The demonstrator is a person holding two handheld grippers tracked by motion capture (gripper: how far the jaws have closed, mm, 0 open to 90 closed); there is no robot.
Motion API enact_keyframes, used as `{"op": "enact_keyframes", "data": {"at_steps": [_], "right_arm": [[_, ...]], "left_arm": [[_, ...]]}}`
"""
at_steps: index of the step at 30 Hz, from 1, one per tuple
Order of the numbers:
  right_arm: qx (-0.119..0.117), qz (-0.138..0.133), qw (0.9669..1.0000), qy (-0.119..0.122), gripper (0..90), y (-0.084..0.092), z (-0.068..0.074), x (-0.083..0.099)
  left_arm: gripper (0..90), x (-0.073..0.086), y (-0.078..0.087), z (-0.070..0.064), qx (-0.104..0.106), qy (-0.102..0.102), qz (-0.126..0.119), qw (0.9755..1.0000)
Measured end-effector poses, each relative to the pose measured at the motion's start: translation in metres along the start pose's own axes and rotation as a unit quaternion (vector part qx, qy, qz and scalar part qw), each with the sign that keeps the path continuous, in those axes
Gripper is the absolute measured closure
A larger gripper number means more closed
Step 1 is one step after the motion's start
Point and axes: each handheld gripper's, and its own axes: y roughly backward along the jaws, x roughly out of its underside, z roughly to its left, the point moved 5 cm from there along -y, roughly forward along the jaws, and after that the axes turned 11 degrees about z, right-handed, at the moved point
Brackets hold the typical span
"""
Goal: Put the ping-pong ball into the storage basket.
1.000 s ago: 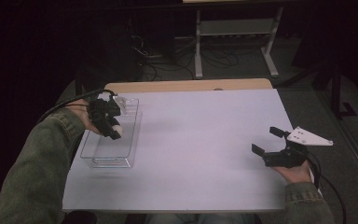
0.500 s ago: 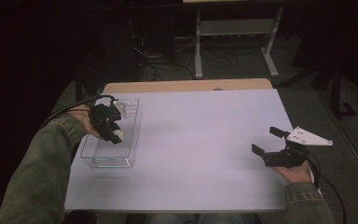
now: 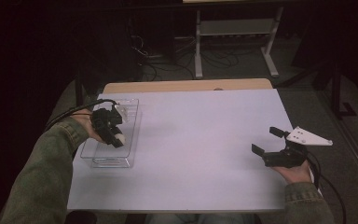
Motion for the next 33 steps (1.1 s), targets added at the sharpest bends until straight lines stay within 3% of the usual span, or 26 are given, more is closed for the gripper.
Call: {"op": "enact_keyframes", "data": {"at_steps": [33], "right_arm": [[0.002,0.000,1.0000,0.000,0.0,0.000,0.000,0.000]], "left_arm": [[51.4,0.001,-0.031,-0.001,0.022,0.002,-0.004,0.9998]]}}
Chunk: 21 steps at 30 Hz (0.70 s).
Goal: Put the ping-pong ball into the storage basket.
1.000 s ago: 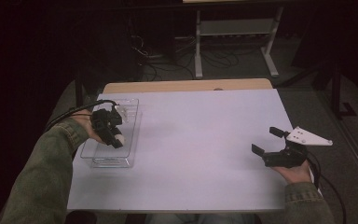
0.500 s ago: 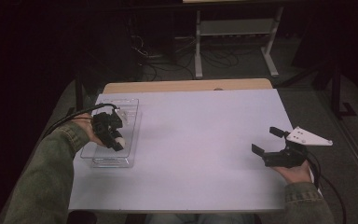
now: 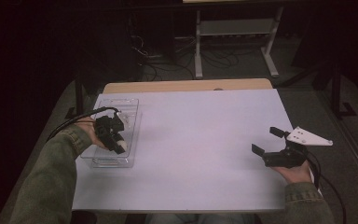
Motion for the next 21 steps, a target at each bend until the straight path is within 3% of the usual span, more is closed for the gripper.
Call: {"op": "enact_keyframes", "data": {"at_steps": [21], "right_arm": [[-0.001,0.003,1.0000,0.001,0.0,-0.001,0.000,0.001]], "left_arm": [[51.3,0.001,-0.025,0.005,0.014,0.015,0.005,0.9998]]}}
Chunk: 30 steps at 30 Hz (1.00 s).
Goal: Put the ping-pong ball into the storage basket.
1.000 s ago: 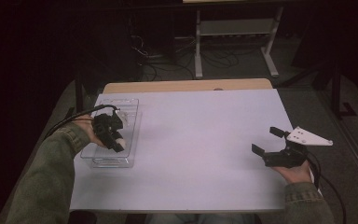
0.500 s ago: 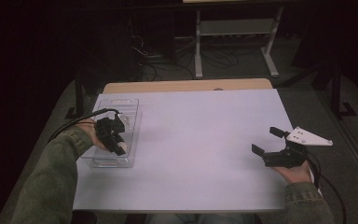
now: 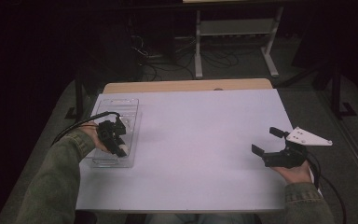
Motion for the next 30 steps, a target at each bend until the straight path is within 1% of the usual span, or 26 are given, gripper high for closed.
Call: {"op": "enact_keyframes", "data": {"at_steps": [6,8,11,12,13,16,20,24,27,30], "right_arm": [[0.000,0.000,1.0000,0.000,0.0,-0.0002,0.0000,0.0000],[0.000,0.000,1.0000,0.000,0.0,-0.0001,0.0001,0.0000],[0.000,0.000,1.0000,0.000,0.0,-0.0001,0.0000,0.0000],[0.000,0.000,1.0000,0.000,0.0,-0.0002,0.0000,0.0000],[0.000,0.000,1.0000,0.000,0.0,-0.0004,0.0001,0.0000],[-0.001,0.000,1.0000,0.001,0.0,-0.0005,0.0004,-0.0001],[0.000,0.000,1.0000,0.000,0.0,-0.0003,0.0002,-0.0001],[-0.001,0.000,1.0000,0.000,0.0,-0.0005,0.0004,-0.0001],[-0.001,0.000,1.0000,0.000,0.0,-0.0005,0.0001,0.0000],[-0.001,0.000,1.0000,0.000,0.0,-0.0005,0.0001,0.0000]], "left_arm": [[51.3,-0.0006,-0.0052,0.0016,-0.002,0.001,0.002,1.0000],[51.2,-0.0008,-0.0065,0.0026,-0.001,-0.002,0.011,0.9999],[51.1,-0.0006,-0.0078,0.0022,0.001,-0.002,0.011,0.9999],[51.1,-0.0004,-0.0079,0.0023,-0.002,-0.002,0.011,0.9999],[51.0,0.0001,-0.0081,0.0029,-0.001,0.002,0.009,1.0000],[50.7,0.0005,-0.0083,0.0027,-0.002,0.005,0.009,0.9999],[49.8,-0.0004,-0.0072,0.0033,-0.004,0.004,0.005,1.0000],[42.0,-0.0017,-0.0080,0.0035,-0.005,0.010,0.005,0.9999],[35.8,-0.0013,-0.0068,0.0053,-0.018,0.016,0.006,0.9997],[32.3,-0.0004,-0.0043,0.0057,-0.020,0.027,0.001,0.9994]]}}
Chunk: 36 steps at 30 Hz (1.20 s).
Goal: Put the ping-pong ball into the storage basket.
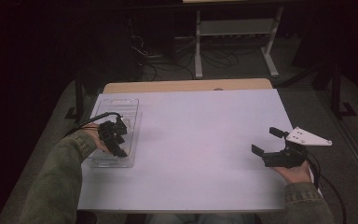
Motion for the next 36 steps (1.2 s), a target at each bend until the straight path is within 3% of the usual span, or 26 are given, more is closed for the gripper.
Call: {"op": "enact_keyframes", "data": {"at_steps": [4,8,14,20,31,36], "right_arm": [[-0.001,0.001,1.0000,0.001,0.0,0.000,0.000,0.000],[-0.001,0.000,1.0000,0.001,0.0,0.000,0.000,0.000],[-0.001,0.001,1.0000,0.001,0.0,-0.001,0.000,0.000],[0.000,0.001,1.0000,0.001,0.0,0.000,0.001,0.000],[0.001,0.000,1.0000,-0.001,0.0,0.001,0.001,0.000],[0.002,0.000,1.0000,0.000,0.0,0.001,0.001,0.000]], "left_arm": [[28.3,0.001,0.003,0.002,-0.003,0.013,-0.001,0.9999],[20.3,0.002,0.006,0.005,-0.027,0.027,-0.002,0.9993],[7.2,0.004,0.010,0.010,-0.049,0.051,-0.010,0.9974],[0.0,0.007,0.017,0.012,-0.062,0.069,-0.024,0.9954],[0.0,0.016,0.034,0.011,-0.081,0.090,-0.070,0.9902],[0.0,0.018,0.039,0.009,-0.087,0.092,-0.079,0.9888]]}}
